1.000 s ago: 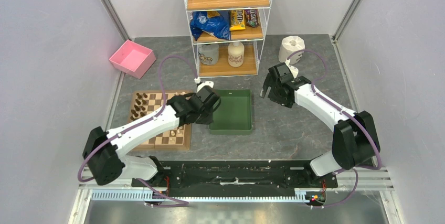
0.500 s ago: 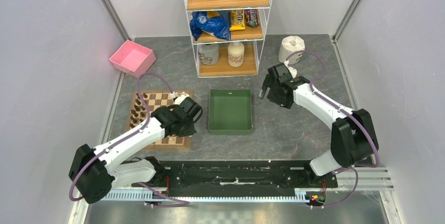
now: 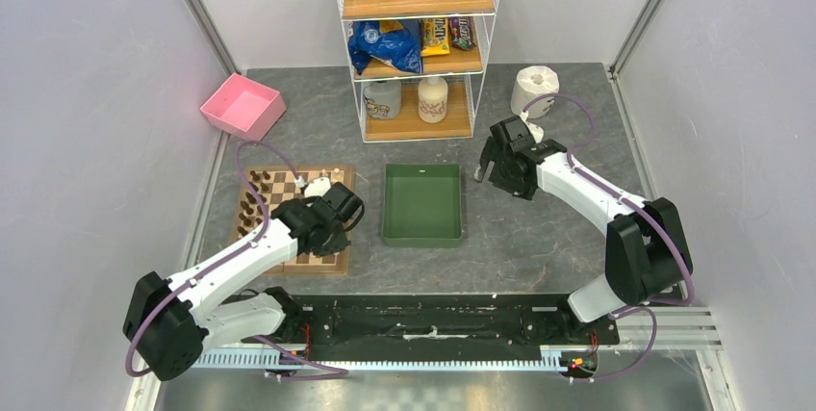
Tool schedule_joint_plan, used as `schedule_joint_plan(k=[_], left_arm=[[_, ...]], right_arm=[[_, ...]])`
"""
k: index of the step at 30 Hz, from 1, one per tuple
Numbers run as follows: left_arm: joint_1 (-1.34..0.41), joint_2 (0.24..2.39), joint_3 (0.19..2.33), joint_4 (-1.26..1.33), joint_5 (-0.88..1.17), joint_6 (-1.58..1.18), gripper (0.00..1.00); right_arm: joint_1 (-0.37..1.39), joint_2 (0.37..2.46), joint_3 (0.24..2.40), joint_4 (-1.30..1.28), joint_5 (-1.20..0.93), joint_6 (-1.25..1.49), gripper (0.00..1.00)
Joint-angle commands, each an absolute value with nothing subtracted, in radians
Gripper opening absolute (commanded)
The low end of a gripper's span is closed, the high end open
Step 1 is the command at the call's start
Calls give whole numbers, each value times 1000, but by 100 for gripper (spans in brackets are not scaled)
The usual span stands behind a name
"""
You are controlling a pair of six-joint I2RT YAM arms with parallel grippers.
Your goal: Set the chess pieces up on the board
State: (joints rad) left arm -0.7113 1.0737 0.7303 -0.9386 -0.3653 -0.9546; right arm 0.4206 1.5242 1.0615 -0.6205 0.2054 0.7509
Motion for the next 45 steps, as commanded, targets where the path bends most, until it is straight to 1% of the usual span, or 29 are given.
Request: schedule_joint_plan(k=[1,25,45], left_arm=[[-699,1075,720,-942,-392,-1011,2],[-636,1056,644,-902,-352,-1018,2],[-629,1034,683,-945,-347,-1005,2]], right_arm=[[416,1523,1085,-598,209,756,99],[415,1525,1080,-598,210,755,99],[416,1534,1083,-598,207,755,99]])
